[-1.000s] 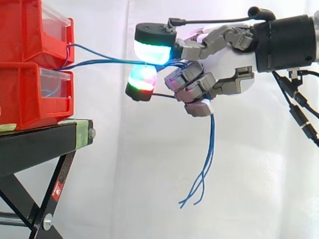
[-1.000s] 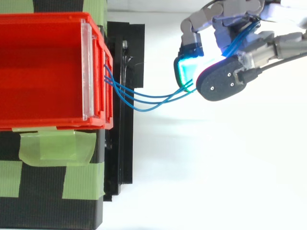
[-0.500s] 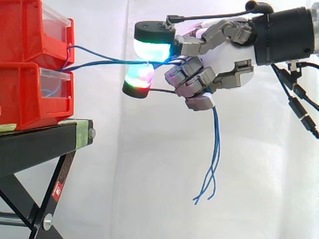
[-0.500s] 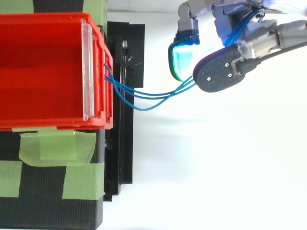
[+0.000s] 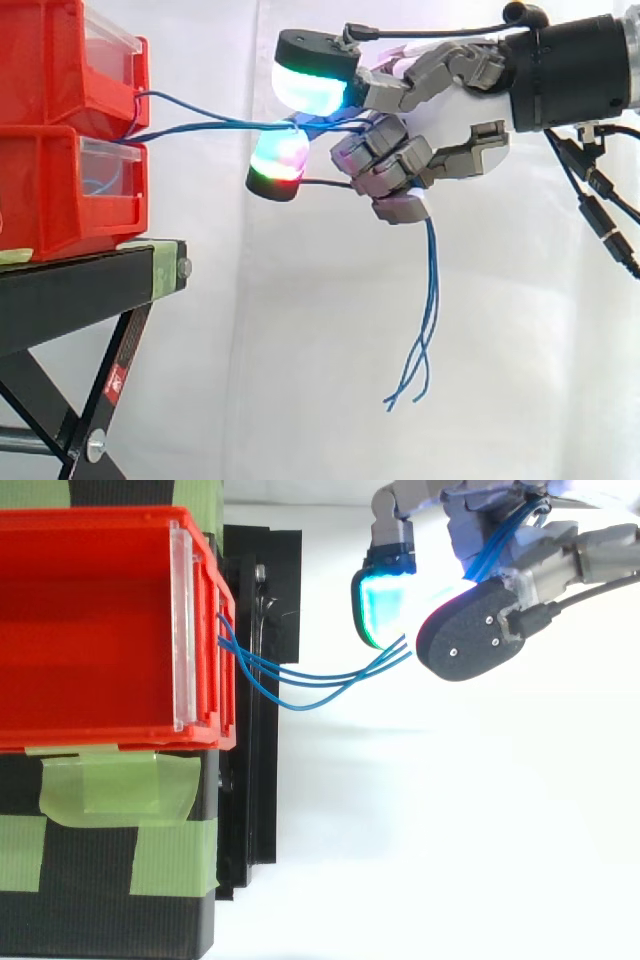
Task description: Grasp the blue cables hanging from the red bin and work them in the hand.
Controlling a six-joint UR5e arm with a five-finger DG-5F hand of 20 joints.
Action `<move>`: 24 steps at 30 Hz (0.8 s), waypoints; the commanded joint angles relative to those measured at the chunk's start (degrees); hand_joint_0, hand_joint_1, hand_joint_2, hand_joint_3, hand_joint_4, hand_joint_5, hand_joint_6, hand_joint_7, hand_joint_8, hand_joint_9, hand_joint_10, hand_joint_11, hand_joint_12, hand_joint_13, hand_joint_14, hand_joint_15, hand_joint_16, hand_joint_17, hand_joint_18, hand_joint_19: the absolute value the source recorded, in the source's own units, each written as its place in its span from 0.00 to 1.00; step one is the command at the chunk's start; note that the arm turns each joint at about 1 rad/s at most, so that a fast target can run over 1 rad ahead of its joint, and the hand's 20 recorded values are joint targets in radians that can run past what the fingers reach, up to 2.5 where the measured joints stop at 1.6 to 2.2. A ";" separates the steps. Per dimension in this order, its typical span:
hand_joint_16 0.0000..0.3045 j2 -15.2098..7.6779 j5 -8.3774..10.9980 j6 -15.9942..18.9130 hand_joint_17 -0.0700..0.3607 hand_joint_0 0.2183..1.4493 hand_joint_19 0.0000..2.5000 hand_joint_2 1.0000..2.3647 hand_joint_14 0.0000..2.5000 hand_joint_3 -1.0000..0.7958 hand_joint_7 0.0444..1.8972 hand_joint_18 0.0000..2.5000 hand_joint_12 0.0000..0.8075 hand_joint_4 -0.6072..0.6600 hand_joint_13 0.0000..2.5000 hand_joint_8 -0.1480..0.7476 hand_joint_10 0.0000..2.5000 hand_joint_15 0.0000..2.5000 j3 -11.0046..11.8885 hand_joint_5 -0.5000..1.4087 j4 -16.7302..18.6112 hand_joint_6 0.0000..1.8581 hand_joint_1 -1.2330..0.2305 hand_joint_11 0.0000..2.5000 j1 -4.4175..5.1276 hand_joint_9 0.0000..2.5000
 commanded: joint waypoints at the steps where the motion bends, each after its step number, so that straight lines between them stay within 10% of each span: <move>1: 0.15 -0.01 0.08 -0.49 0.40 0.52 0.50 0.00 1.00 0.04 0.72 0.50 0.66 0.61 0.33 0.69 1.00 0.84 0.00 0.36 -0.04 0.11 0.44 1.00 0.09 0.21; 24: 0.15 -0.01 0.08 -1.19 0.40 0.56 0.50 0.01 1.00 0.09 0.71 0.49 0.65 0.62 0.33 0.69 1.00 0.83 0.00 0.36 -0.13 0.16 0.44 1.00 0.09 0.20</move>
